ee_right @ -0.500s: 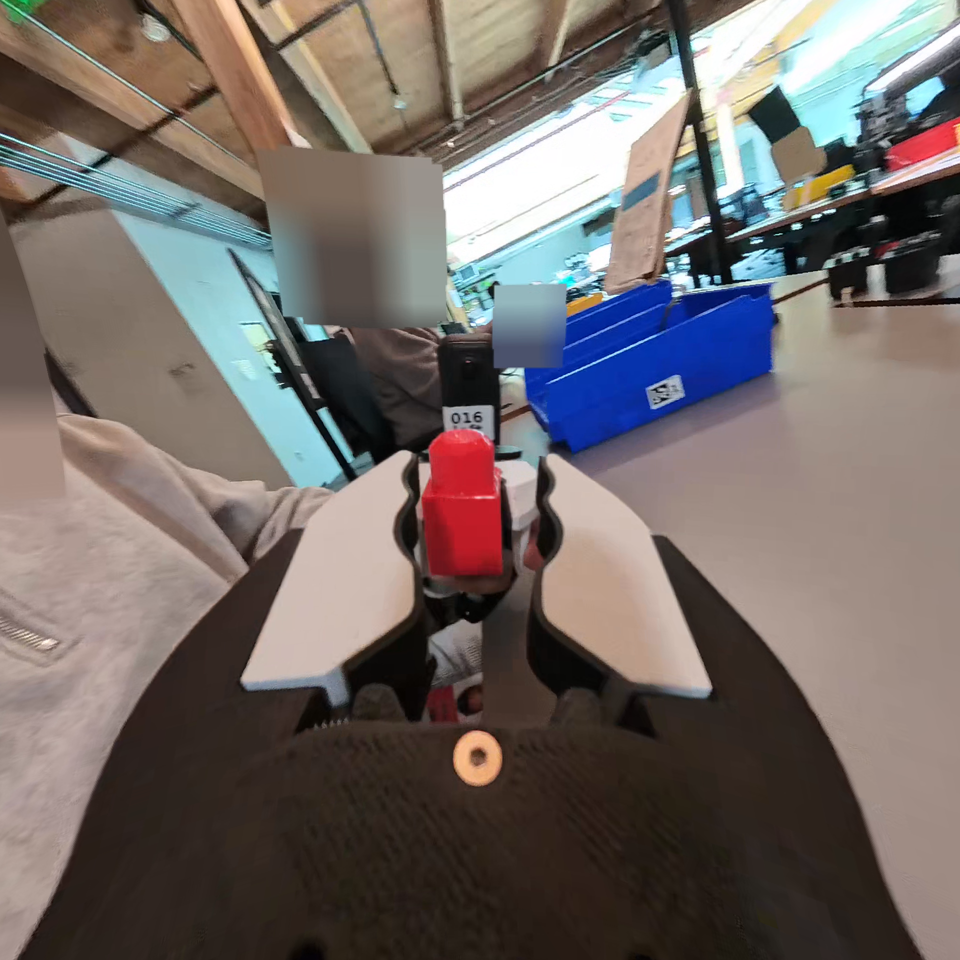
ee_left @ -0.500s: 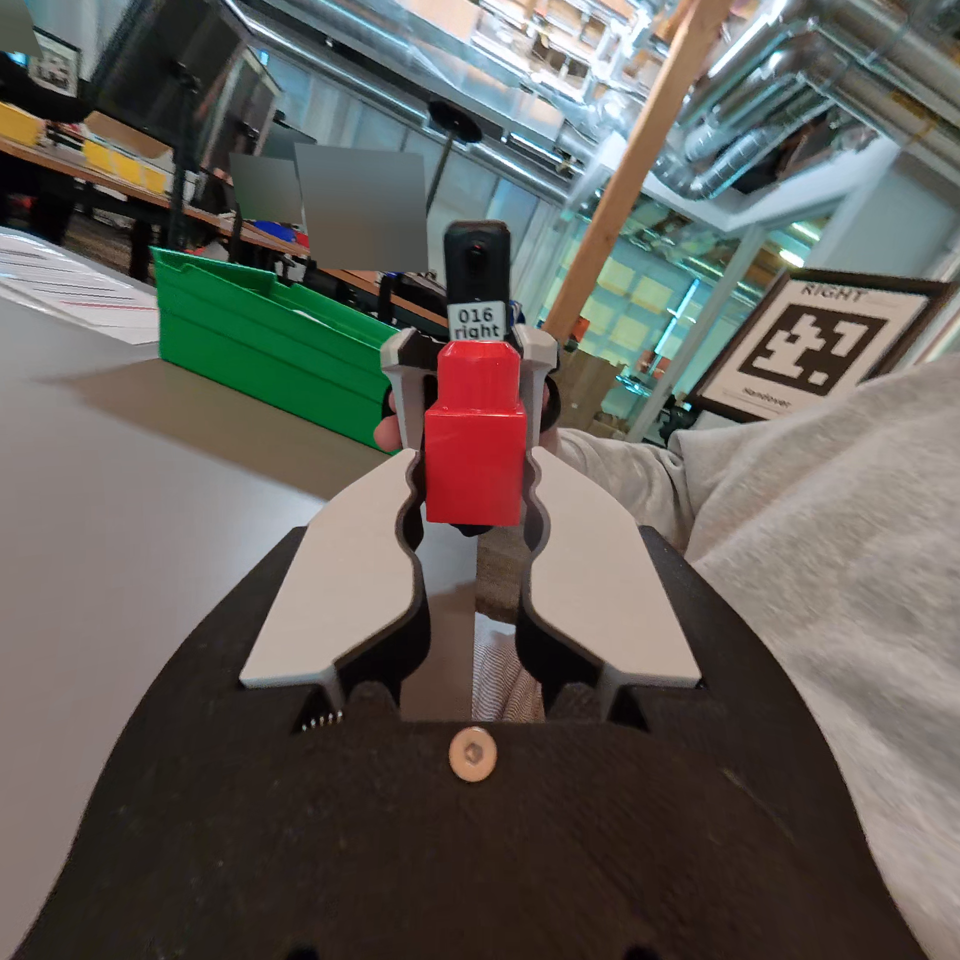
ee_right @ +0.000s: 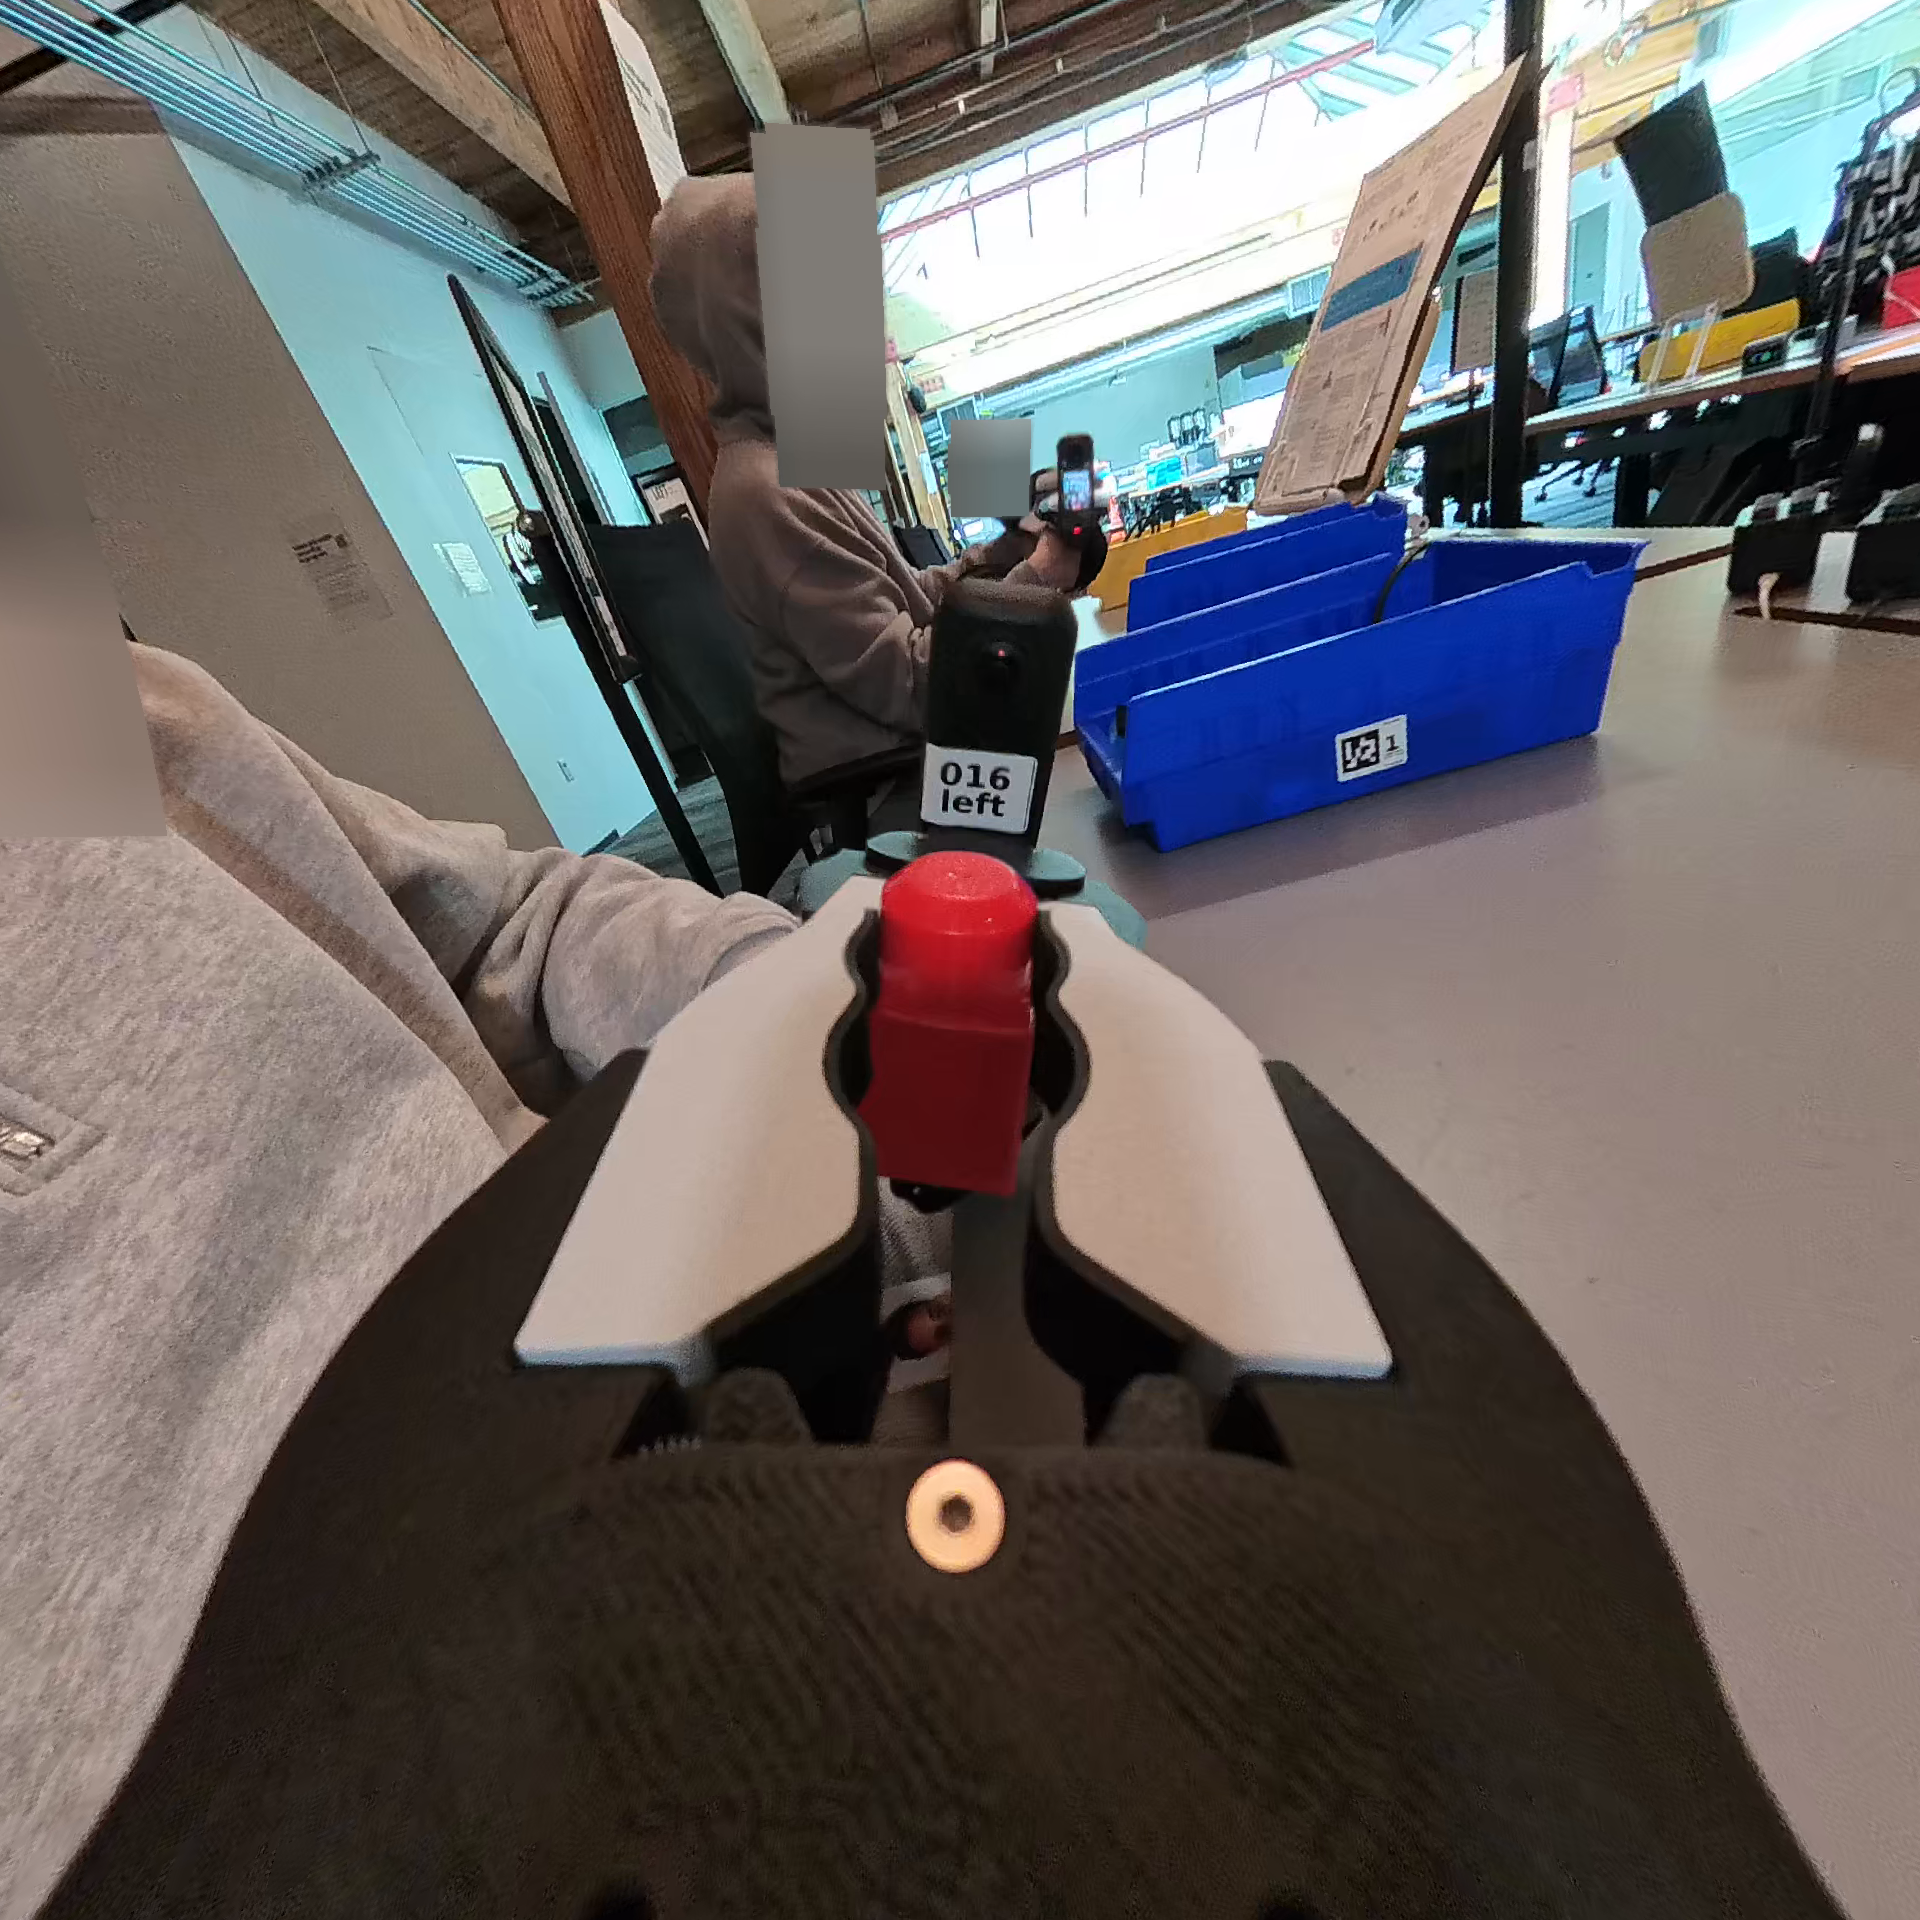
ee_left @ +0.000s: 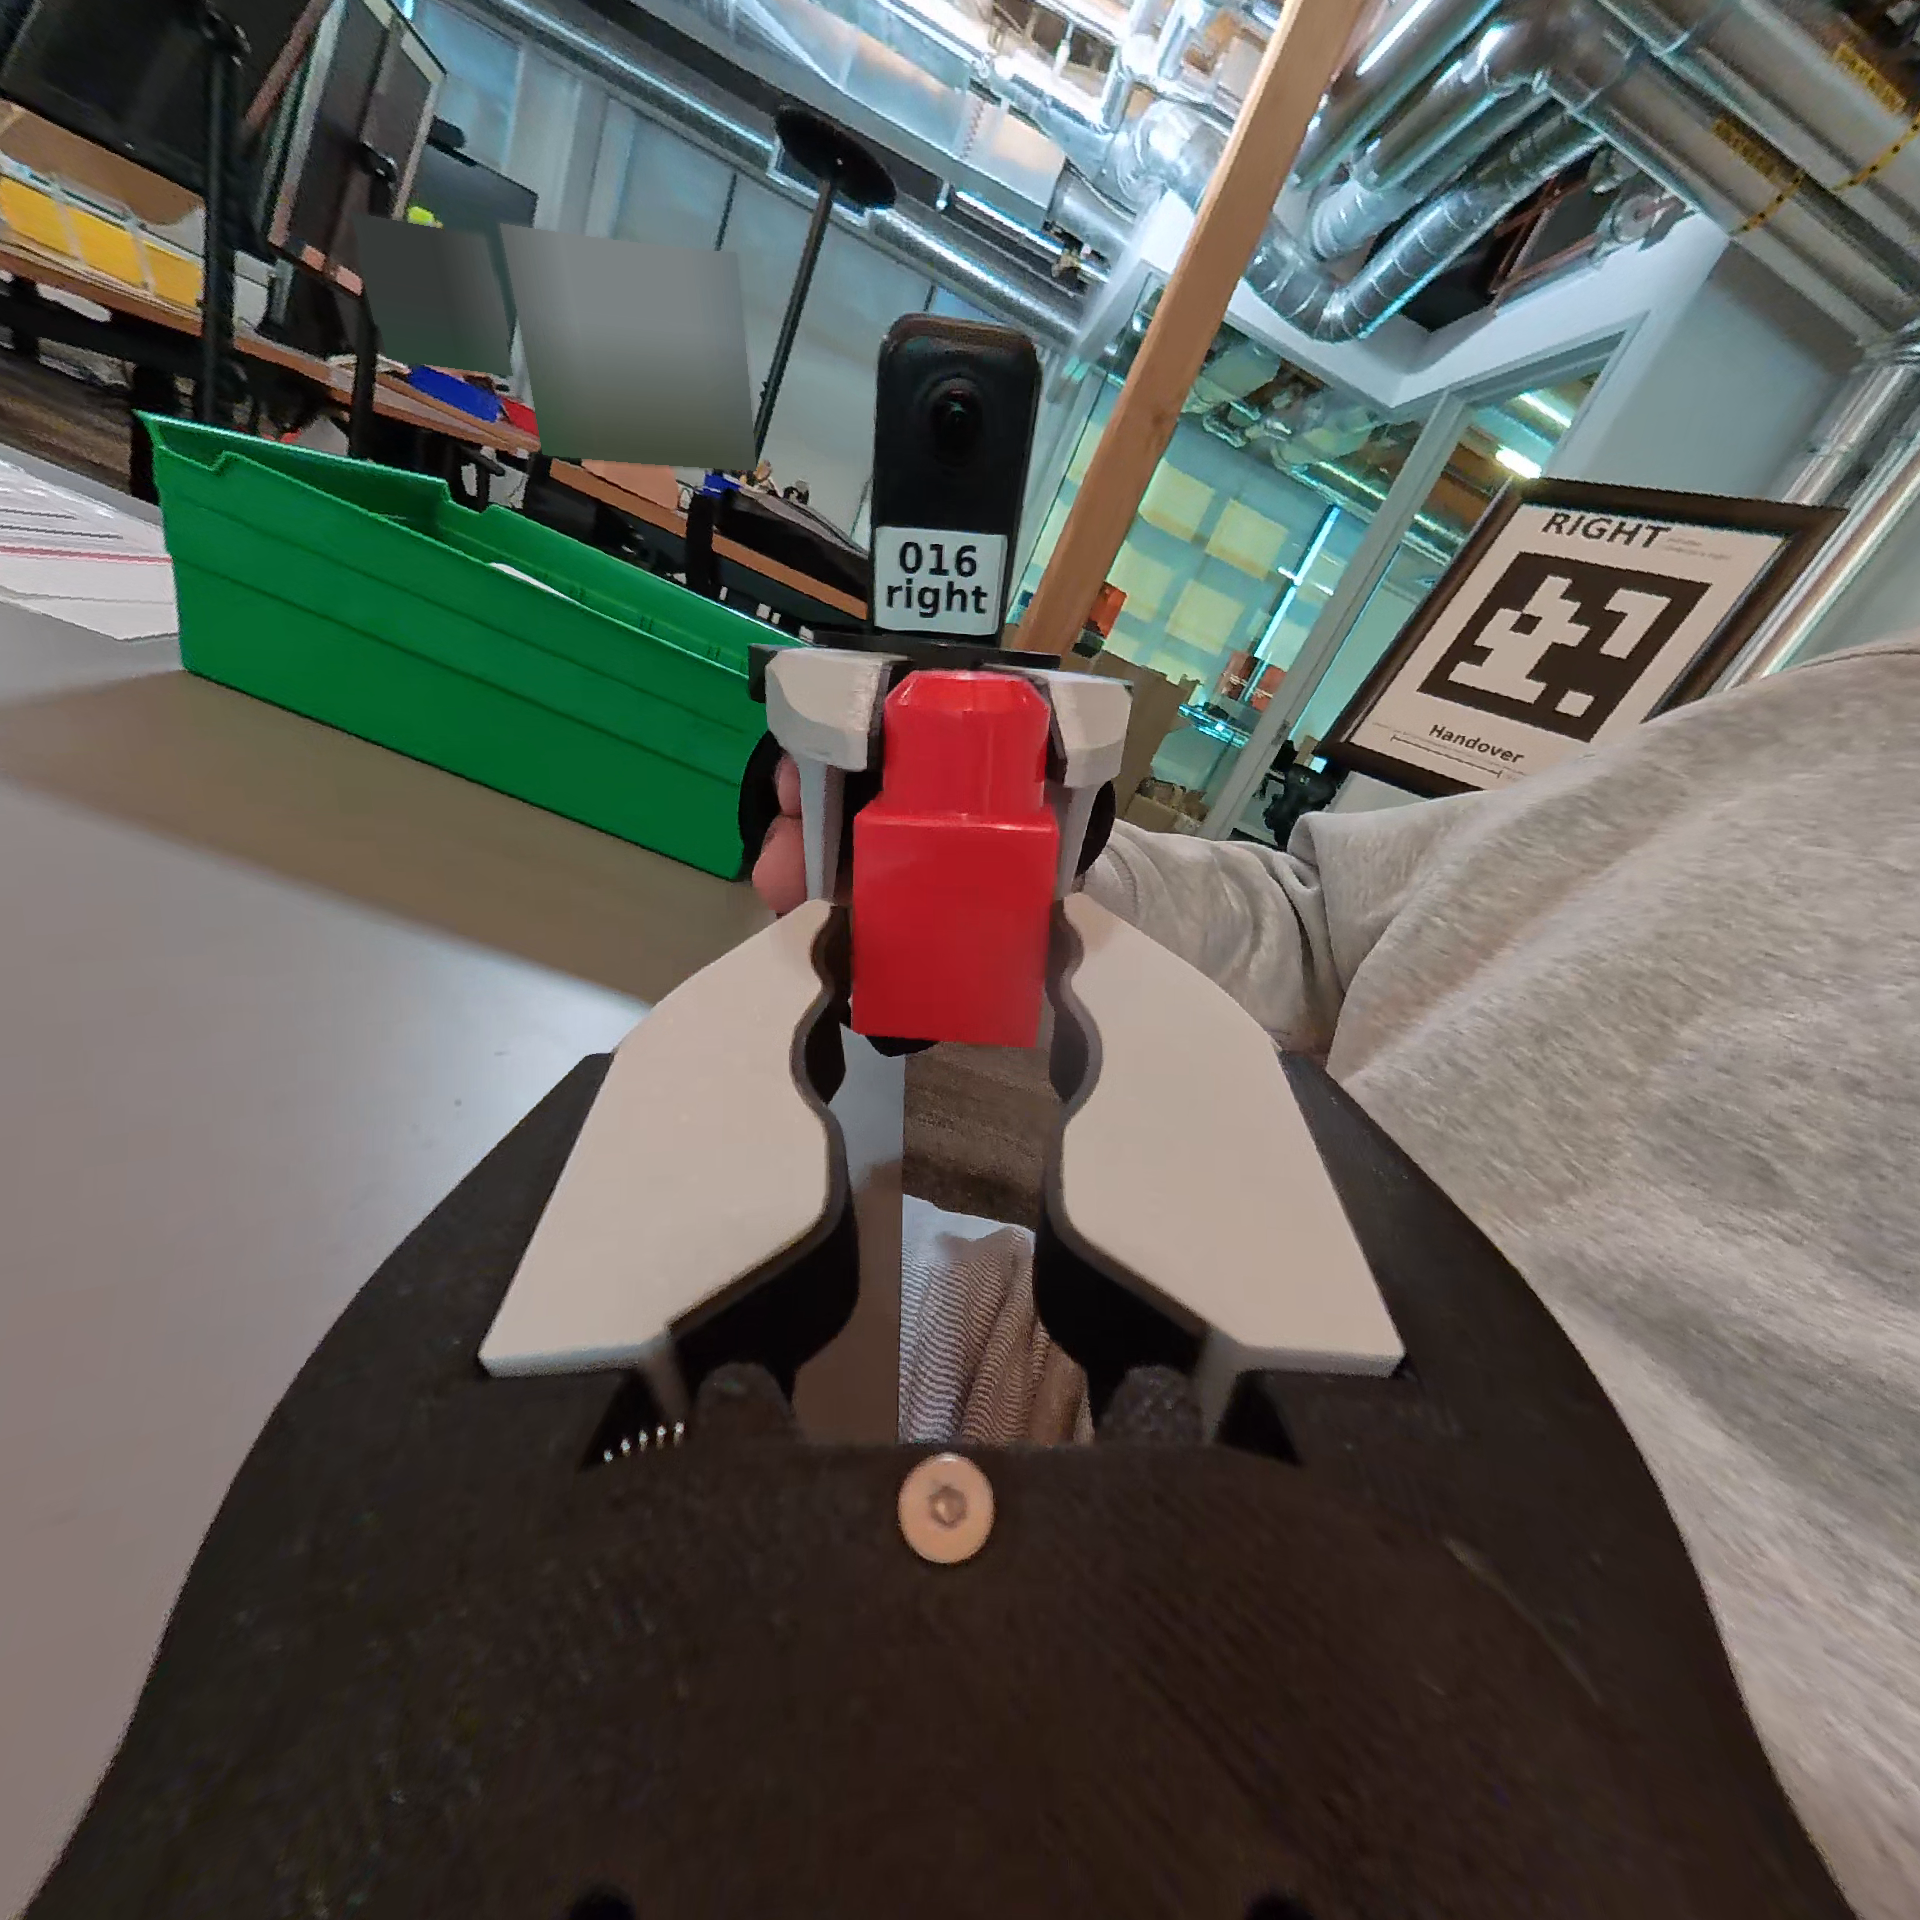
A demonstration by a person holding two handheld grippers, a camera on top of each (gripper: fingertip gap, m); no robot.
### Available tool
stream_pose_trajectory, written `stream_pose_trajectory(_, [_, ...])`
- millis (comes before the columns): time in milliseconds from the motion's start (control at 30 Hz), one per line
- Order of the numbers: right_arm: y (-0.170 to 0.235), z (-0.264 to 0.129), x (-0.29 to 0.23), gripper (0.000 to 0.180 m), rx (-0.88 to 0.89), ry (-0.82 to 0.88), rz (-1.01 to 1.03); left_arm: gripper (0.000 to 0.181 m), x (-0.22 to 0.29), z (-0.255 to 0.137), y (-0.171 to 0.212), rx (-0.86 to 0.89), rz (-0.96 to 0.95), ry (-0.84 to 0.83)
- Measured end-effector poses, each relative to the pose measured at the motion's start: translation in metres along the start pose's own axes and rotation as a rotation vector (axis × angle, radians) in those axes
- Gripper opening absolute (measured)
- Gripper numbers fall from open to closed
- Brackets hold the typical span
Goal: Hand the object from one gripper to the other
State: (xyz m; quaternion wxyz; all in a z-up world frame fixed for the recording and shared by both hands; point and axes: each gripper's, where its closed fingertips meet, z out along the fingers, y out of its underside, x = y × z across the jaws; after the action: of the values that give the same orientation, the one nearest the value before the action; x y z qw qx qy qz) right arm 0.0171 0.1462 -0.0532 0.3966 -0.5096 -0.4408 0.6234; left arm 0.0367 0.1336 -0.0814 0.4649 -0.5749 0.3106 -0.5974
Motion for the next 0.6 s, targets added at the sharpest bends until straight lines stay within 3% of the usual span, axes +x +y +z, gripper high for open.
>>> stream_pose_trajectory(100, [-0.007,-0.004,0.002,0.028,0.034,0.009,0.007,0.059,-0.008,0.000,-0.002,0.017,-0.008,-0.048])
stream_pose_trajectory(200, [-0.014,-0.011,0.009,0.029,0.037,0.064,-0.014,0.066,-0.012,-0.002,-0.004,0.031,-0.006,-0.081])
stream_pose_trajectory(333, [-0.056,-0.052,0.030,0.028,0.076,0.351,-0.155,0.068,-0.015,-0.003,-0.004,0.029,-0.008,-0.100])
stream_pose_trajectory(467, [-0.098,-0.161,0.069,0.029,-0.012,0.896,-0.314,0.068,-0.017,-0.002,-0.002,0.017,0.016,-0.122])
stream_pose_trajectory(600, [-0.072,-0.293,0.108,0.029,-0.371,1.392,-0.258,0.066,-0.016,0.000,-0.001,0.014,0.008,-0.121])
